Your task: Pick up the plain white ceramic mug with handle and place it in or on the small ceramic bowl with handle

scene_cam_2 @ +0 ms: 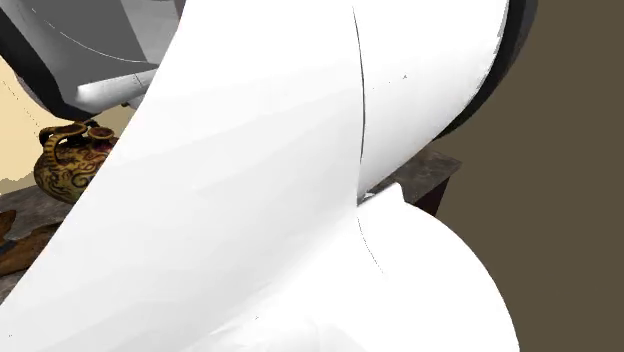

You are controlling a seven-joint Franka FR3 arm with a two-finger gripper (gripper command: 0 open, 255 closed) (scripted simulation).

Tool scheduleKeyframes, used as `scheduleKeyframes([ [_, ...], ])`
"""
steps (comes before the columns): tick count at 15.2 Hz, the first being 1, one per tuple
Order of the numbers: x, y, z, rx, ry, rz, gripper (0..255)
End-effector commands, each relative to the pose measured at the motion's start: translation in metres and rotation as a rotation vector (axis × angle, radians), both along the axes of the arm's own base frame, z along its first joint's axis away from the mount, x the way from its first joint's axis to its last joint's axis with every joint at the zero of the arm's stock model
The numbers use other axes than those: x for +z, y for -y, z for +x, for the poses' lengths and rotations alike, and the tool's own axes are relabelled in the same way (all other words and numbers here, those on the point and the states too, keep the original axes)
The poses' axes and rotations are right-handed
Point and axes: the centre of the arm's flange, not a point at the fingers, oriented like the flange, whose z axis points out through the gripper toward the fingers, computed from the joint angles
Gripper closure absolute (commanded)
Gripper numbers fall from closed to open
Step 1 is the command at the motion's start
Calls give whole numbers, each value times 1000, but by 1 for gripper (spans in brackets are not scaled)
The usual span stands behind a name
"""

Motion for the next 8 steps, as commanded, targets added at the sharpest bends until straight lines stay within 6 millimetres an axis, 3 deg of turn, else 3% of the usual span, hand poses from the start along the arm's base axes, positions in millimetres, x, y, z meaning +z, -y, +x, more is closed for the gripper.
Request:
scheduleKeyframes([
  [1,0,-19,19,-1,1,1,255],
  [8,4,-85,84,-1,1,1,255],
])
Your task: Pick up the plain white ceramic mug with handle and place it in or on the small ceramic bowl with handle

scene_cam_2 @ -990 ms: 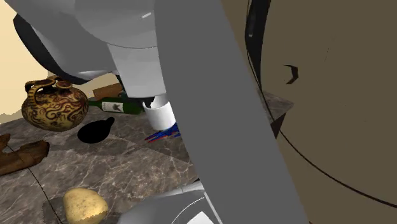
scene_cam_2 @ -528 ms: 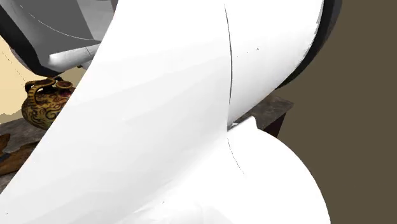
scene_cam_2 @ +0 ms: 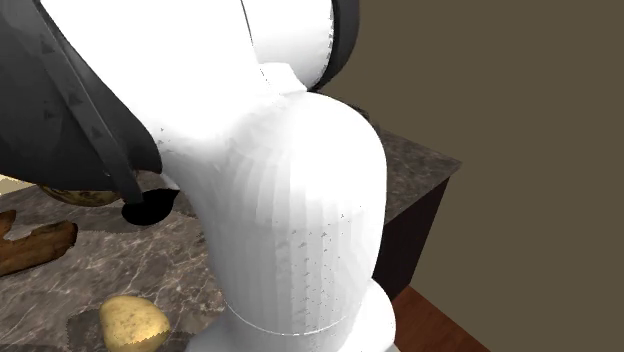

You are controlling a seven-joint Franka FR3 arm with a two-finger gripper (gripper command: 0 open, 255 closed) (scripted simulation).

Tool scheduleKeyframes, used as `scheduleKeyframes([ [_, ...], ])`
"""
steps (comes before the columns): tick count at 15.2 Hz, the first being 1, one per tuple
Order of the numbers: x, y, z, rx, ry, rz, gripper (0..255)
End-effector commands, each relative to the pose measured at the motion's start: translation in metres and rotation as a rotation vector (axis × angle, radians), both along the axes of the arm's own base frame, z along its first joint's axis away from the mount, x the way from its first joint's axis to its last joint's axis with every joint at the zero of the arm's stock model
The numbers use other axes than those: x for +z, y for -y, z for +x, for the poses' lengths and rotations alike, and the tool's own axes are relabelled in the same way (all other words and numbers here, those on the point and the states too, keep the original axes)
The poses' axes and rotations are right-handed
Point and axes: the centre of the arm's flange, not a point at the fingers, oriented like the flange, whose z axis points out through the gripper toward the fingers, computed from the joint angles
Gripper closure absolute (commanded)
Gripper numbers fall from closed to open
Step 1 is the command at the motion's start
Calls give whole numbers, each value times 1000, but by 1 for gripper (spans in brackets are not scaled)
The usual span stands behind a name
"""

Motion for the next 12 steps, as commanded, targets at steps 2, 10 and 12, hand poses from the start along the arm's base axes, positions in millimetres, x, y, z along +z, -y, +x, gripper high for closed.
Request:
scheduleKeyframes([
  [2,4,-29,26,-2,0,1,255],
  [10,8,-106,101,-2,0,1,255],
  [12,-2,-106,101,-2,0,1,255],
])
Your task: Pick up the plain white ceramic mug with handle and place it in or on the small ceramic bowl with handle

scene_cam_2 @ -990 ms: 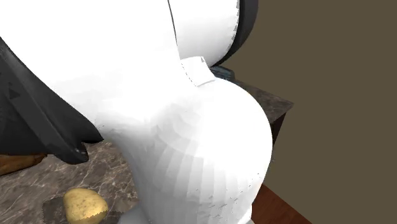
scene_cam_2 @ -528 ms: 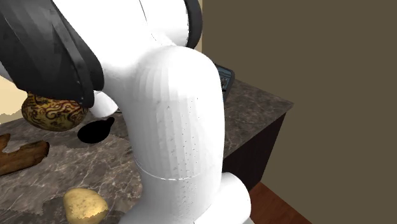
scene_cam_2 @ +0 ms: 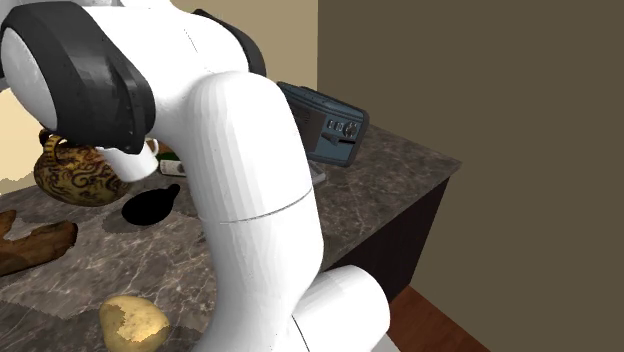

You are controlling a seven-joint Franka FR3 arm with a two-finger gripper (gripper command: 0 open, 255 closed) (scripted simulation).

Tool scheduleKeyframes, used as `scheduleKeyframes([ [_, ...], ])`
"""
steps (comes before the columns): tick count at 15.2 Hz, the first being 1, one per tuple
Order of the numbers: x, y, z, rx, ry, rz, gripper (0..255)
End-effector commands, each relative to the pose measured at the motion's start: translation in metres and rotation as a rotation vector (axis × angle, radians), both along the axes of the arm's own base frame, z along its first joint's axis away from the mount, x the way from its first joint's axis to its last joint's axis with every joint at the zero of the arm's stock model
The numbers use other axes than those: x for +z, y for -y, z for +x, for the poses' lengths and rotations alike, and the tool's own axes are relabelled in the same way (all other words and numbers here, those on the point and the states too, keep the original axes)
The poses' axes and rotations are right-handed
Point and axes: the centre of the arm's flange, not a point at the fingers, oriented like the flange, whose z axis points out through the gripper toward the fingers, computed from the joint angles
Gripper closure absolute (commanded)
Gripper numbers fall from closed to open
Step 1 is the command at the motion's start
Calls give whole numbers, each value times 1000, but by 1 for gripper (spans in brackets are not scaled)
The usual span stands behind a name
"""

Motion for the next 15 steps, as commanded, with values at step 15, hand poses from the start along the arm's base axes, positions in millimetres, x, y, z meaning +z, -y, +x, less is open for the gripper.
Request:
scheduleKeyframes([
  [15,-83,-4,3,-1,1,0,255],
])
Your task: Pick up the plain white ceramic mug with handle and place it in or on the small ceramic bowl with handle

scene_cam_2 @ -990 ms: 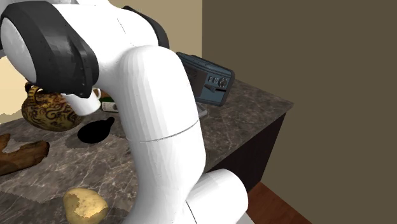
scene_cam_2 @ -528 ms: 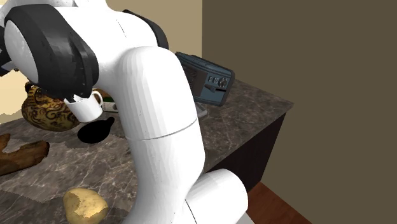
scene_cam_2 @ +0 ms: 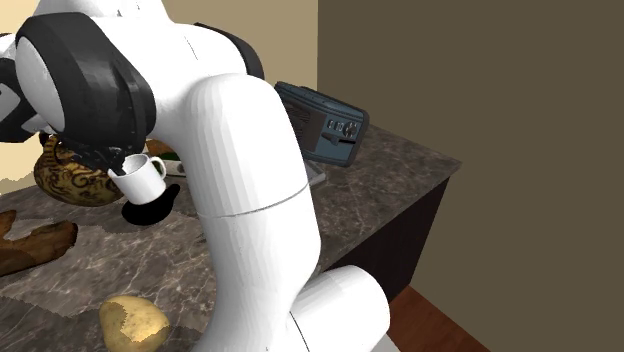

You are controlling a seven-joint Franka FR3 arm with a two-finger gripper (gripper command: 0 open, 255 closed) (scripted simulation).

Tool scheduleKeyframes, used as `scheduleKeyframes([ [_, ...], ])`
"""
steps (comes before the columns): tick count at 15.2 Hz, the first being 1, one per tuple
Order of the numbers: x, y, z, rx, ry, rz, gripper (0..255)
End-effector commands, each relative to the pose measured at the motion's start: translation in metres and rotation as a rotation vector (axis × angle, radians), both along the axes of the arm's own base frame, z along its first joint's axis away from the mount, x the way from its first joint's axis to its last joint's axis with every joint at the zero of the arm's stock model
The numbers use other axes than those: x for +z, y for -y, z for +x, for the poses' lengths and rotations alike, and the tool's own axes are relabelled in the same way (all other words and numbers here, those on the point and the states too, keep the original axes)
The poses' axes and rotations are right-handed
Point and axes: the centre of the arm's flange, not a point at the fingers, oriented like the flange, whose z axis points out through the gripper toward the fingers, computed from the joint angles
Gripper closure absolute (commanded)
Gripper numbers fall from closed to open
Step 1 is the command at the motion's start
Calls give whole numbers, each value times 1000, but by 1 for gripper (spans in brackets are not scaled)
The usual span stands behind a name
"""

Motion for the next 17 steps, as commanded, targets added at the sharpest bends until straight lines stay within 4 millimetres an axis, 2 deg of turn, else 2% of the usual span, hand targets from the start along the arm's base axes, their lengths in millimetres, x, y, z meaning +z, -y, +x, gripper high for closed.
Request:
scheduleKeyframes([
  [1,-5,0,0,0,1,0,255],
  [8,-5,0,0,0,1,0,255],
  [9,-5,0,0,0,1,0,0],
  [14,-5,0,0,0,1,0,0],
  [17,34,-8,-4,0,1,0,0],
])
